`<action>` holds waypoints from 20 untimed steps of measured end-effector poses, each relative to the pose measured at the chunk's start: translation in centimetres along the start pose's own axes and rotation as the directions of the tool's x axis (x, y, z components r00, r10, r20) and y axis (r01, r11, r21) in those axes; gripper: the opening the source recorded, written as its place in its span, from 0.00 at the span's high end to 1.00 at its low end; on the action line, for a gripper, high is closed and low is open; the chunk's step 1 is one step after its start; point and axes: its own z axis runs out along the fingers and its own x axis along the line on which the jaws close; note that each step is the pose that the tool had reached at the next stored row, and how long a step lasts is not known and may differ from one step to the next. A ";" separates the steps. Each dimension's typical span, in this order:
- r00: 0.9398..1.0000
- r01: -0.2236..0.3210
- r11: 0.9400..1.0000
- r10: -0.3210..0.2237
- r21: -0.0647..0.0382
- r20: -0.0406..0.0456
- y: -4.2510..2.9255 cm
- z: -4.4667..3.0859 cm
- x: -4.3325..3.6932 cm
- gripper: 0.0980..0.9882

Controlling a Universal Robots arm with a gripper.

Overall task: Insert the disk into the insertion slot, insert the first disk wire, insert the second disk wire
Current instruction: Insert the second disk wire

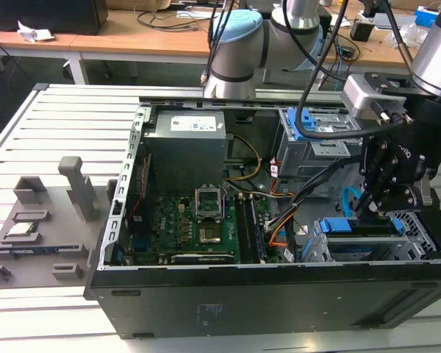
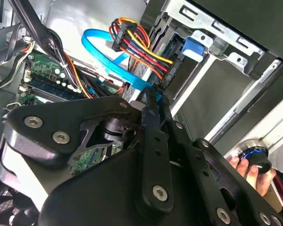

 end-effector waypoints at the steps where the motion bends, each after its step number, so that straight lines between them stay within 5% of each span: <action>1: 1.000 0.000 1.000 0.000 0.000 0.000 -0.02 0.10 -0.01 0.93; 10: 1.000 0.000 1.000 0.000 0.000 -0.001 -0.07 0.74 0.02 0.93; 12: 1.000 0.000 1.000 0.000 0.000 0.000 -0.07 0.77 0.02 0.85; 18: 1.000 0.000 1.000 0.000 0.000 -0.001 0.07 -2.33 -0.17 0.85; 20: 1.000 0.000 1.000 0.000 0.000 -0.001 0.13 -3.45 -0.30 0.94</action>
